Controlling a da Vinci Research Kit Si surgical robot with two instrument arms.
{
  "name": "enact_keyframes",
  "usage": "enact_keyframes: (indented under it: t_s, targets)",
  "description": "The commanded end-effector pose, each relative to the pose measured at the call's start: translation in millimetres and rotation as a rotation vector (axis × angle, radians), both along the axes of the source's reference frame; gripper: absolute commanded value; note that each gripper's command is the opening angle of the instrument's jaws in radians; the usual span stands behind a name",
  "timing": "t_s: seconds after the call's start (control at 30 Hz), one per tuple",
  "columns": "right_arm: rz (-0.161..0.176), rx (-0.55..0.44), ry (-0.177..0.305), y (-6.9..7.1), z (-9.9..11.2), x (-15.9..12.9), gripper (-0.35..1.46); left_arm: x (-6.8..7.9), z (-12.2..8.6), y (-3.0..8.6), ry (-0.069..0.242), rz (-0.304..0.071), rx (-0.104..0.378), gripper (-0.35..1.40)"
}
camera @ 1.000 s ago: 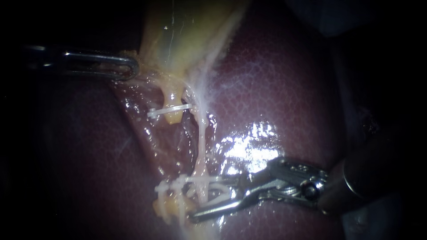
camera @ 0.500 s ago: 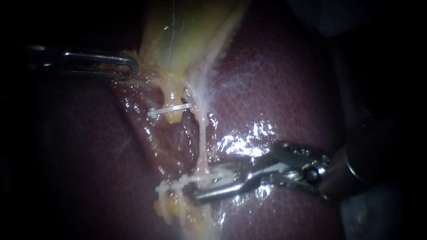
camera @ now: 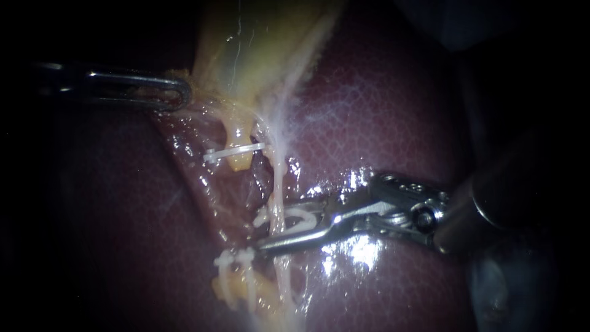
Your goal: Clipping second clip right tube
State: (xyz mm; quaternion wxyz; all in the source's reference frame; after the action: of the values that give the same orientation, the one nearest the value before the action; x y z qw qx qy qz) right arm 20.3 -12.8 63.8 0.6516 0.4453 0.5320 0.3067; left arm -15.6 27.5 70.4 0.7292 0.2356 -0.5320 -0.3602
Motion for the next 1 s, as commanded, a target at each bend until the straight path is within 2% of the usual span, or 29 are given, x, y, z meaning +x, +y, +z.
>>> enact_keyframes:
  t_s: [0.03, 0.17, 0.3, 0.43, 0.63, 0.7, 0.8, 0.87, 1.0]
  targets:
    - [0.007, 0.003, 0.015, -0.1, -0.3, 0.0, 0.49, 0.0, 0.0, 0.0, 0.0, 0.0, 0.0, -0.35]
    - [0.02, 0.043, 0.089, -0.3, -1.9, 0.4, 0.49, 0.0, 0.0, 0.0, 0.0, 0.0, 0.0, -0.35]
    - [0.032, 0.096, 0.142, -0.3, -3.6, 0.7, 0.49, 0.0, 0.0, 0.0, 0.0, 0.0, 0.0, -0.35]
    - [0.03, 0.11, 0.167, -0.3, -4.6, 0.9, 0.49, 0.0, 0.0, 0.0, 0.0, 0.0, 0.0, -0.35]
    - [0.029, 0.132, 0.164, -0.4, -4.4, 0.8, 0.41, 0.0, 0.0, 0.0, 0.0, 0.0, 0.0, -0.35]
    - [0.028, 0.138, 0.163, -0.3, -4.3, 0.7, 0.34, 0.0, 0.0, 0.0, 0.0, 0.0, 0.0, -0.35]
    - [0.021, 0.161, 0.16, -0.3, -4.3, 0.4, 0.1, 0.0, 0.0, 0.0, 0.0, 0.0, 0.0, -0.35]
    - [0.004, 0.174, 0.166, -0.3, -4.2, 0.3, -0.11, 0.0, 0.1, 0.0, 0.0, 0.0, -0.001, -0.35]
    - [-0.016, 0.192, 0.171, -0.3, -4.0, 0.1, -0.27, 0.0, 0.1, 0.0, 0.0, 0.0, -0.001, -0.35]
